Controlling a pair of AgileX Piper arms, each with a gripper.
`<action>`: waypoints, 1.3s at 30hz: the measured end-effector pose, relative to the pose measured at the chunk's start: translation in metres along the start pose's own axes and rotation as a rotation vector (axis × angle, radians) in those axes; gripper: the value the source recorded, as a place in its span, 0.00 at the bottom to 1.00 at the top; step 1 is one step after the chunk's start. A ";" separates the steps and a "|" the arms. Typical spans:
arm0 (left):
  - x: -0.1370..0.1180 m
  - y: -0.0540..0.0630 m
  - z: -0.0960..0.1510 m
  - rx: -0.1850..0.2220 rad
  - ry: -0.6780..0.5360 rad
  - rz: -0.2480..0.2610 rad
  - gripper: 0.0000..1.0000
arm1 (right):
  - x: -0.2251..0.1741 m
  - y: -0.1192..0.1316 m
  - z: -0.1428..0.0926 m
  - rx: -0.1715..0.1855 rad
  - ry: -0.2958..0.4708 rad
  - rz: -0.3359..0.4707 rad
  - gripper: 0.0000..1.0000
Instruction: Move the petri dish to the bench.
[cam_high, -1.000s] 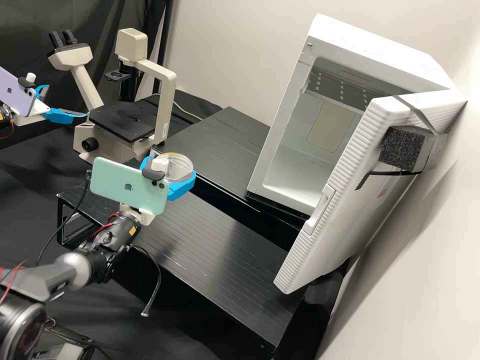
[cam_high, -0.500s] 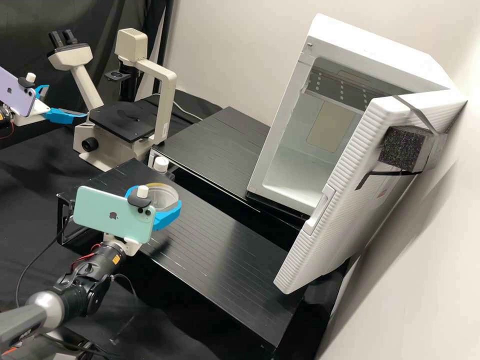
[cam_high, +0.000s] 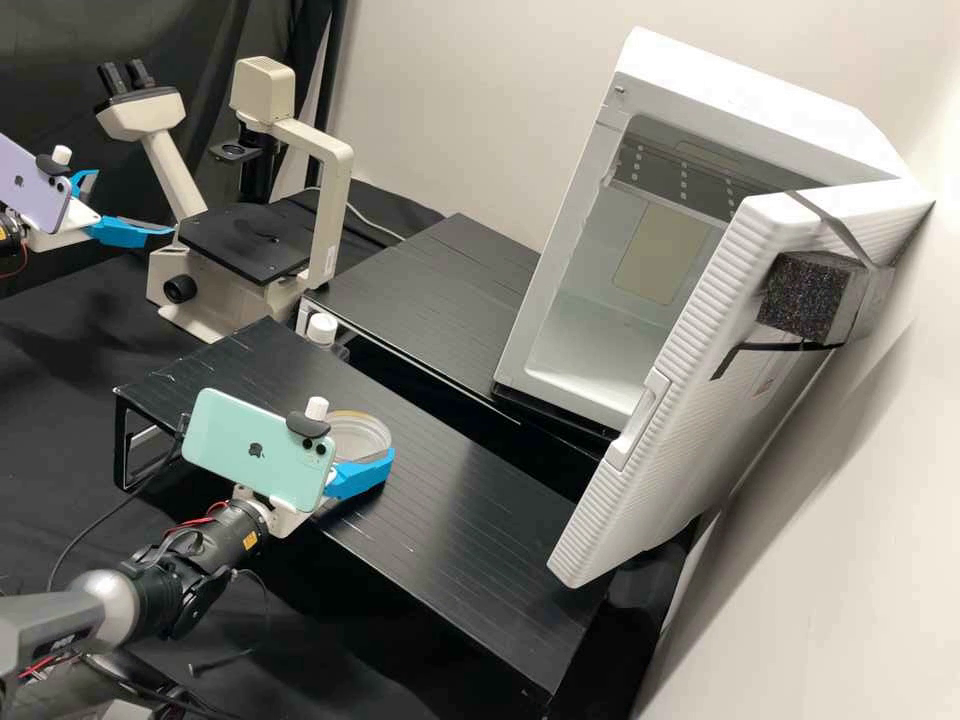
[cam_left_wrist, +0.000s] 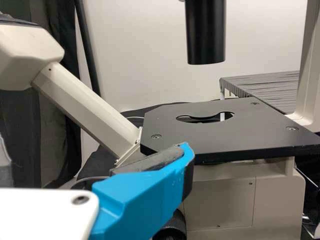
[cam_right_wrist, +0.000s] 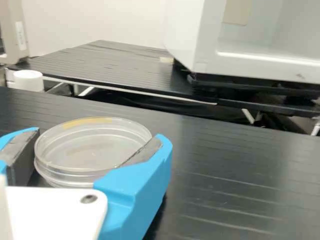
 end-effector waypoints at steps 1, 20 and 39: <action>0.000 0.000 0.000 0.000 0.000 0.000 1.00 | 0.001 0.000 0.000 -0.004 0.001 0.001 0.00; 0.000 0.000 0.000 0.000 0.000 0.000 1.00 | 0.015 -0.009 -0.001 -0.025 -0.013 0.038 1.00; 0.000 0.000 0.000 0.000 0.000 0.000 1.00 | 0.015 -0.009 -0.004 -0.034 -0.003 0.046 1.00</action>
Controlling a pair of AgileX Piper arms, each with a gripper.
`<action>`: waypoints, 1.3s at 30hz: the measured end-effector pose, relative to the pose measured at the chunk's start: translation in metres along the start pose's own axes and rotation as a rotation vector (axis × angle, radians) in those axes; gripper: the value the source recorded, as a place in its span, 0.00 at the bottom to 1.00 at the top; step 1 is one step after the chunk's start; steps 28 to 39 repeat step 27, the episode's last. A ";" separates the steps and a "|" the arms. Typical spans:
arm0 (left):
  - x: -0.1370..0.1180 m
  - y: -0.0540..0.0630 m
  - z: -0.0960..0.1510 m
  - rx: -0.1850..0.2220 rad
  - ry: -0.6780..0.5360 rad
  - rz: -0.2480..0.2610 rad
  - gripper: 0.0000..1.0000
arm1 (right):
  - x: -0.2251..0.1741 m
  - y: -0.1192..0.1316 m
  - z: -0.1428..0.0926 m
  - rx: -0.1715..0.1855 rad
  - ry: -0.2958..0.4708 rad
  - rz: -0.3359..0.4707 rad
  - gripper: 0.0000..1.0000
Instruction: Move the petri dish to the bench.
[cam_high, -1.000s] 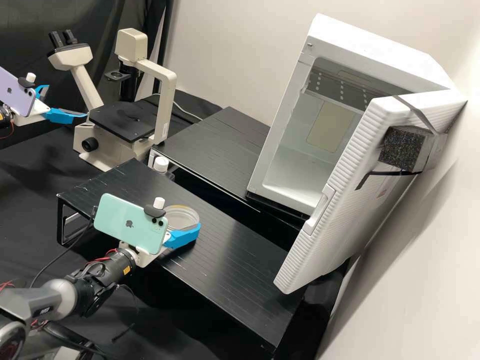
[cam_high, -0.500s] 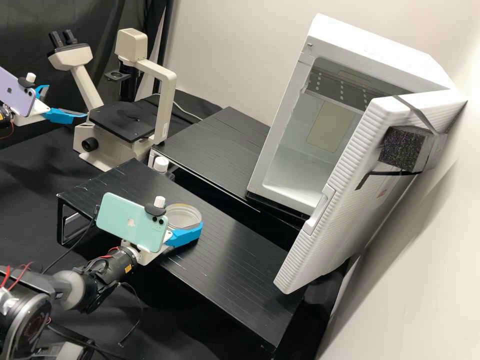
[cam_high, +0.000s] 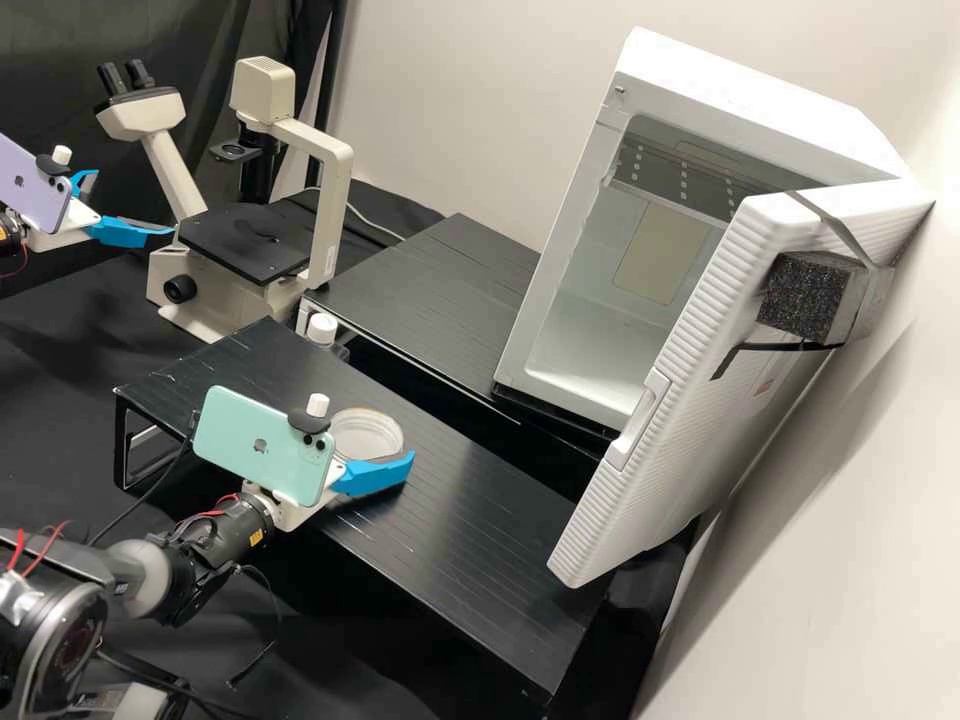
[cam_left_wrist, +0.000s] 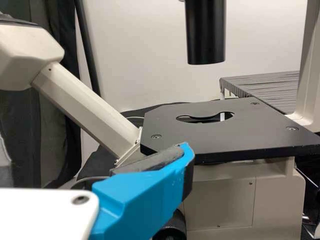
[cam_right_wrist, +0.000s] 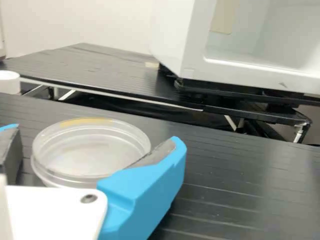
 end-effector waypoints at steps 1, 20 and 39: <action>0.000 0.000 0.000 0.000 0.000 0.000 1.00 | -0.002 0.001 -0.003 -0.006 0.018 0.009 1.00; 0.000 0.000 0.000 0.000 0.000 0.000 1.00 | -0.023 0.030 -0.028 0.111 0.293 0.227 1.00; 0.000 0.000 0.000 0.000 0.000 0.000 1.00 | -0.017 0.022 -0.027 0.155 0.255 0.196 1.00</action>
